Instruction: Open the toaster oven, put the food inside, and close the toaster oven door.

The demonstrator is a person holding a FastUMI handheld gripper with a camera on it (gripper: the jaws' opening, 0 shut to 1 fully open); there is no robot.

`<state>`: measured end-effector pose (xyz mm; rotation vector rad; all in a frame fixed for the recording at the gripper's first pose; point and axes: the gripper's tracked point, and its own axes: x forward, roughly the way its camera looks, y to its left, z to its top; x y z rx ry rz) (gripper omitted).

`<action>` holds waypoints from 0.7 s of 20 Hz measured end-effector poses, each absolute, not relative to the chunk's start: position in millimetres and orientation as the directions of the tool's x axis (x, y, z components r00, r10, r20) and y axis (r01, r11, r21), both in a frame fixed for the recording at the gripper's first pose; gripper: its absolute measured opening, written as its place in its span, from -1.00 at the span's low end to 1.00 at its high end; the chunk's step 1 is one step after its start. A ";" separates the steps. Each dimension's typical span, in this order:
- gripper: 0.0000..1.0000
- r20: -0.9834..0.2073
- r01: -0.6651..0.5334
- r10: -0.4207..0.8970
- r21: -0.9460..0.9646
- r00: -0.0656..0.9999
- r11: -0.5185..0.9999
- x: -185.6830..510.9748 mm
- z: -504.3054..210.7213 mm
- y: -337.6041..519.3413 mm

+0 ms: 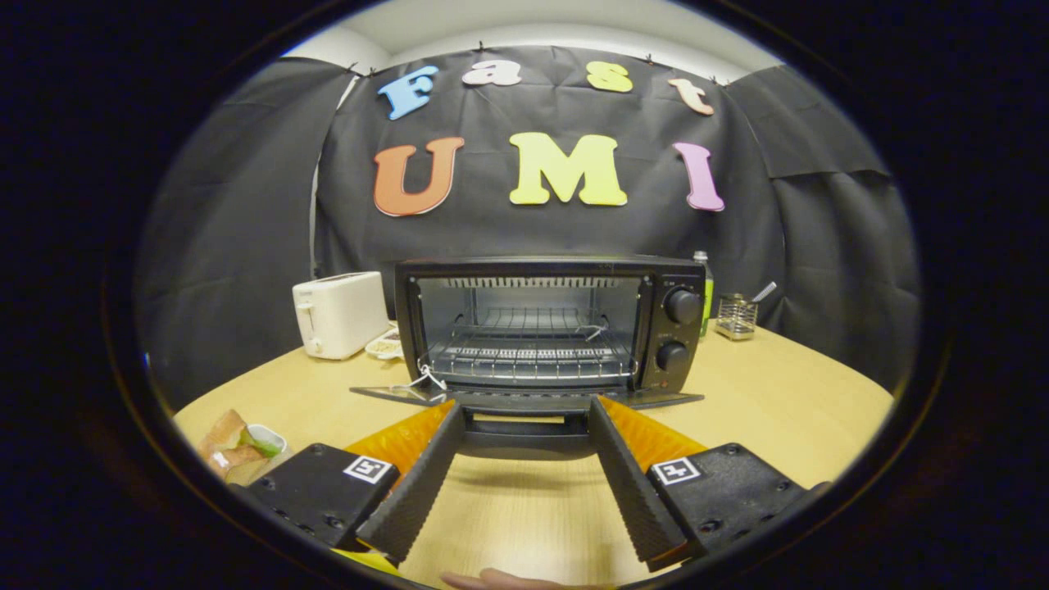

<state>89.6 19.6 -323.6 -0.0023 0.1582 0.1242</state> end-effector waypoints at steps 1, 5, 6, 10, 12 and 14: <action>0.99 -0.159 -0.121 0.119 0.001 0.980 0.993 87.3 -329.4 19.7; 0.99 -0.209 -0.120 0.123 0.028 0.970 0.992 83.0 -348.5 19.8; 0.99 -0.212 -0.118 0.121 0.027 0.970 0.993 81.3 -347.4 21.0; 0.99 -0.261 -0.116 0.120 0.030 0.958 0.993 81.6 -355.3 20.9; 0.99 -0.281 -0.116 0.123 0.042 0.952 0.992 80.1 -357.4 20.7; 0.99 -0.302 -0.115 0.120 0.034 0.946 0.993 80.4 -361.6 21.5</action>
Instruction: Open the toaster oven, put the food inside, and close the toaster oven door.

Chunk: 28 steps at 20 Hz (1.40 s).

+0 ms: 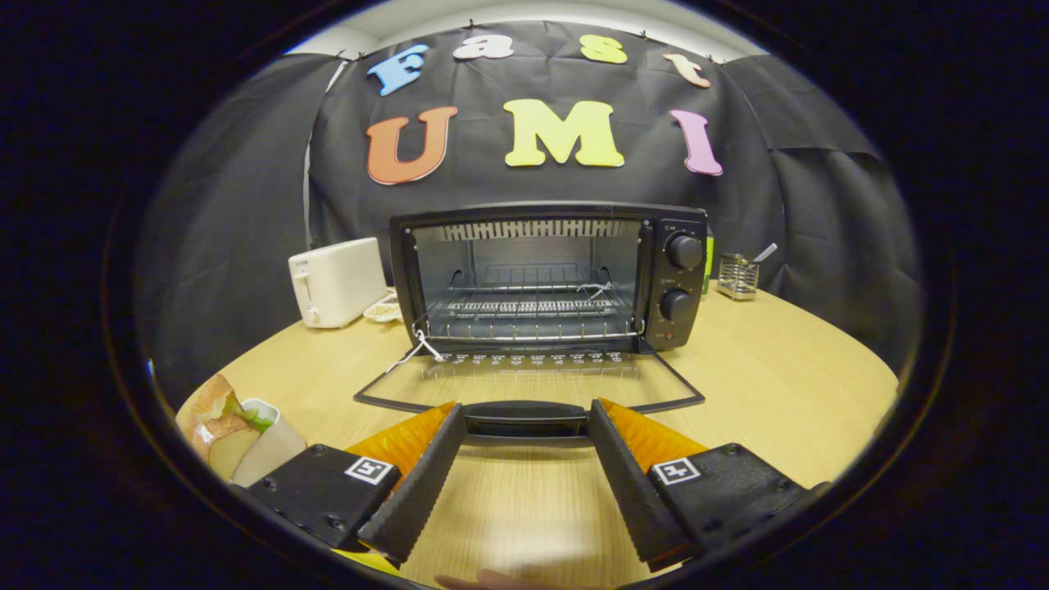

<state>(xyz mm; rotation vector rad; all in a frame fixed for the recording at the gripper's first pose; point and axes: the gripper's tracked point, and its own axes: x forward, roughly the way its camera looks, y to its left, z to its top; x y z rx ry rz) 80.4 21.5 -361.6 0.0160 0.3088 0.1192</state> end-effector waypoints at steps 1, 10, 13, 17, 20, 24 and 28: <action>0.99 -0.318 -0.112 0.115 0.029 0.941 0.993 80.8 -364.2 22.0; 1.00 -0.391 -0.085 0.088 0.027 0.916 0.996 68.8 -371.1 15.9; 0.97 -0.420 -0.110 0.106 0.014 0.901 0.994 50.9 -364.0 23.5; 0.96 -0.402 -0.190 0.189 0.037 0.896 0.981 20.2 -334.1 48.3; 0.96 -0.421 -0.245 0.262 0.094 0.869 0.965 4.9 -321.0 66.7; 0.95 -0.480 -0.366 0.427 0.220 0.766 0.904 -14.5 -306.6 101.1; 0.88 -0.540 -0.450 0.558 0.332 0.630 0.829 -22.9 -301.4 129.5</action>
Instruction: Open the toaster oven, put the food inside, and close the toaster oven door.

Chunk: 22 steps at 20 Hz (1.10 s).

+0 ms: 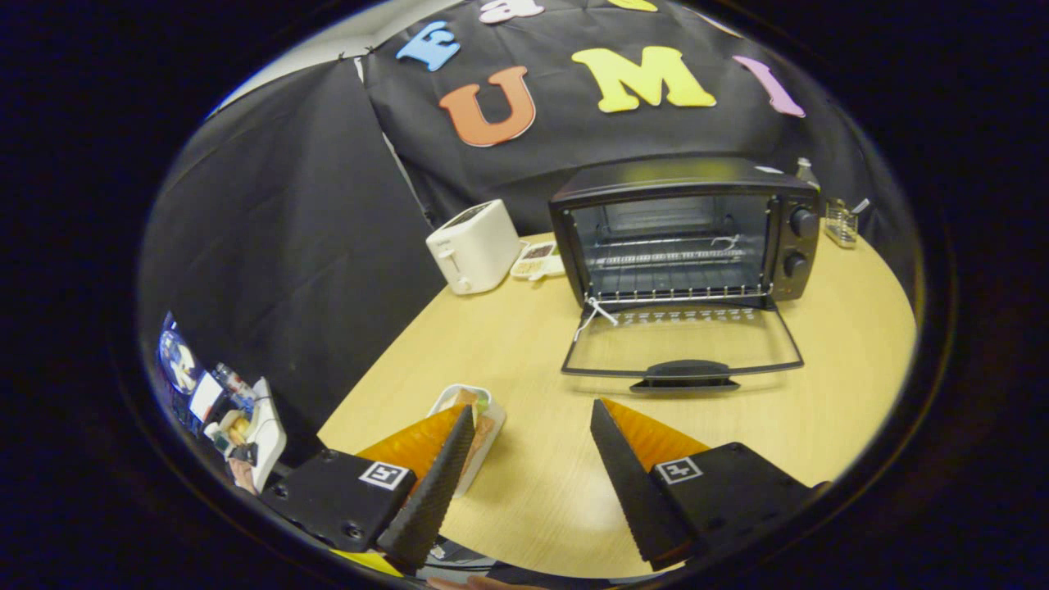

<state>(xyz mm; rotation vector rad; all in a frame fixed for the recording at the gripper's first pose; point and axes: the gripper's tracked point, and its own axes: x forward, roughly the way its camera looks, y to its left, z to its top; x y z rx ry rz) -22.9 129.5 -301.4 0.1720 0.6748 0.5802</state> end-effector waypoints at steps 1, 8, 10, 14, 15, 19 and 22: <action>0.87 -0.560 -0.466 0.590 0.365 0.582 0.806 -27.0 -303.7 138.5; 0.72 -0.640 -0.387 0.711 0.601 0.291 0.699 -49.5 -320.8 179.3; 0.63 -0.670 -0.342 0.716 0.637 0.198 0.691 -57.7 -329.8 184.1; 0.18 -0.676 -0.266 0.721 0.674 0.154 0.689 -57.5 -336.6 189.3; 0.03 -0.670 -0.267 0.727 0.681 0.150 0.682 -57.9 -336.5 189.5; -0.20 -0.654 -0.240 0.738 0.700 0.163 0.673 -56.9 -335.0 186.9; -0.22 -0.652 -0.241 0.737 0.697 0.179 0.676 -58.3 -331.1 185.4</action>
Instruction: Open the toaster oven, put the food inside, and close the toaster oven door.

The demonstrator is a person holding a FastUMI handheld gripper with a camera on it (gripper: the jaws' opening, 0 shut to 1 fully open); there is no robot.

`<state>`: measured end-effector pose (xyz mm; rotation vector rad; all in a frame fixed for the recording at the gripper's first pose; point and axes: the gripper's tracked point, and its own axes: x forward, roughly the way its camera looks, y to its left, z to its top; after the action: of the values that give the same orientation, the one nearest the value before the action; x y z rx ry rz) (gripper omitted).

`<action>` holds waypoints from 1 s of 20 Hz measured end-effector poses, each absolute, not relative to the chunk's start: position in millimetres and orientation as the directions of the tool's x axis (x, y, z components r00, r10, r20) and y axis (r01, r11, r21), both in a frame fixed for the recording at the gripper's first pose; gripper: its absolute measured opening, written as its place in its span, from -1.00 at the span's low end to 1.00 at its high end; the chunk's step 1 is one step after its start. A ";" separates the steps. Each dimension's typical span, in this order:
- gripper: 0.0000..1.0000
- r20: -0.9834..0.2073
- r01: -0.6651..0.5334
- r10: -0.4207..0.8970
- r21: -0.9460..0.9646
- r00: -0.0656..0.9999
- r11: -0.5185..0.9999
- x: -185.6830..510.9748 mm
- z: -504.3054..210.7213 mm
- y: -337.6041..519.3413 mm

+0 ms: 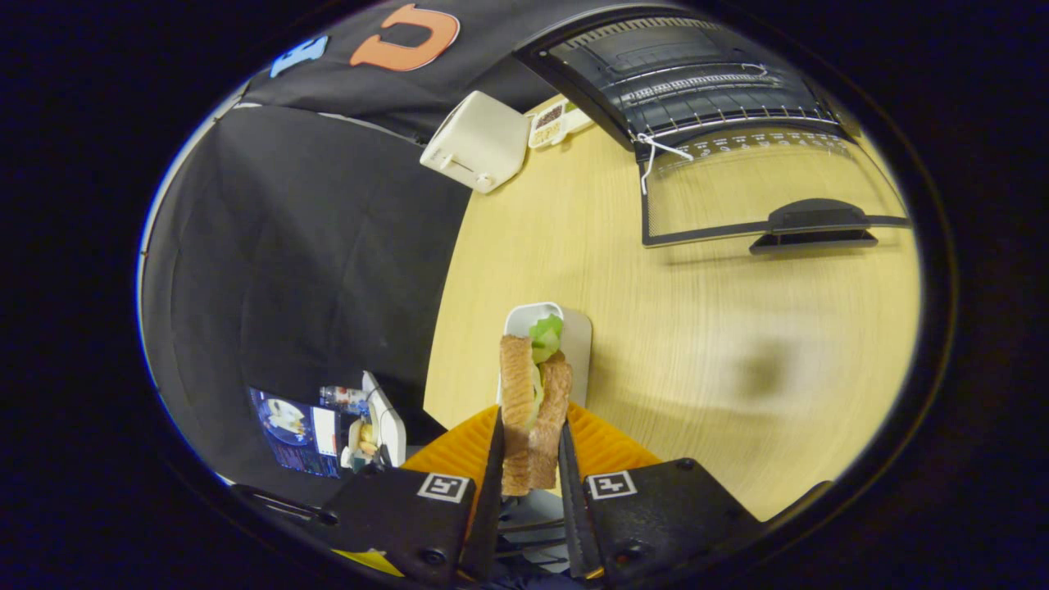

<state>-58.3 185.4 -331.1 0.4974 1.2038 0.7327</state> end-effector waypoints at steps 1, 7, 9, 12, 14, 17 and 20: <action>-0.22 -0.650 -0.247 0.736 0.694 0.190 0.676 -58.2 -327.9 184.5; -0.22 -0.589 -0.234 0.776 0.741 0.224 0.630 -62.6 -302.1 181.7; -0.22 -0.559 -0.224 0.794 0.764 0.239 0.605 -60.4 -293.6 179.2; -0.22 -0.495 -0.183 0.822 0.813 0.280 0.552 -50.7 -280.5 172.5; -0.22 -0.456 -0.158 0.824 0.835 0.336 0.527 -35.7 -273.0 163.8; -0.22 -0.368 -0.113 0.829 0.886 0.420 0.450 -11.9 -260.8 150.1; -0.23 -0.319 -0.031 0.773 0.916 0.549 0.400 22.2 -259.8 125.2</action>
<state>22.2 125.2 -259.8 1.0438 0.8553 0.5950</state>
